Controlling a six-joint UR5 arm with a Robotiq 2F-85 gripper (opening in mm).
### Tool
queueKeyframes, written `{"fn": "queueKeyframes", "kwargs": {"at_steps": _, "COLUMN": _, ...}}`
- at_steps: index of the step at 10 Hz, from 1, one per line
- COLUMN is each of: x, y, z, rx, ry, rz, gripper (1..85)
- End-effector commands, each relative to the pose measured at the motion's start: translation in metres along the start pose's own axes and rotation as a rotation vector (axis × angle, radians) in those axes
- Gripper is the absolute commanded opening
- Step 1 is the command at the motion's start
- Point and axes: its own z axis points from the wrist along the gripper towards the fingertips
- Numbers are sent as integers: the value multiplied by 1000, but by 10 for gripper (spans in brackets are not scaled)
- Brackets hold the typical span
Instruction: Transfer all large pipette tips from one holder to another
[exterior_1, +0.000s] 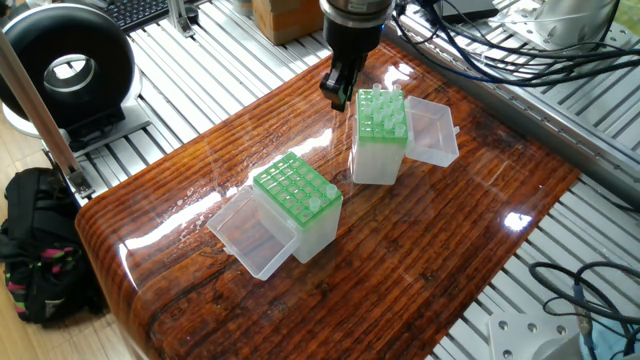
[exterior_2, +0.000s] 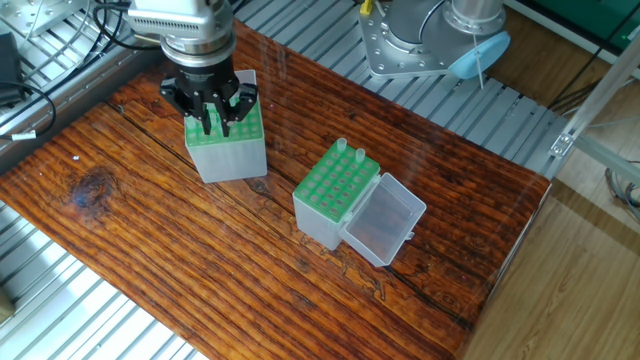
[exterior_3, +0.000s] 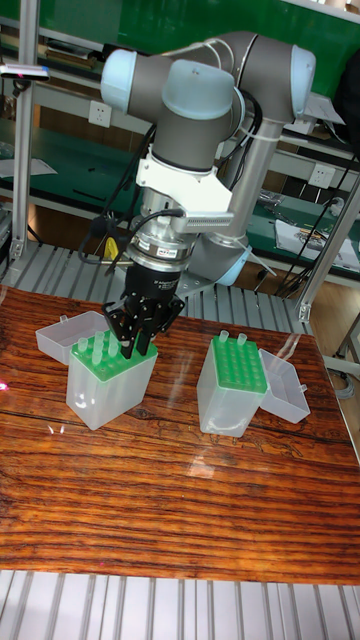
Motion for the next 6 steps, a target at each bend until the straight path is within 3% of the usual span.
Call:
{"fn": "queueKeyframes", "kwargs": {"at_steps": 1, "x": 4, "y": 3, "z": 1, "rx": -12, "ry": 10, "rz": -14, "gripper": 300}}
{"fn": "queueKeyframes", "kwargs": {"at_steps": 6, "x": 11, "y": 4, "z": 7, "rx": -13, "ry": 24, "rz": -21, "gripper": 297}}
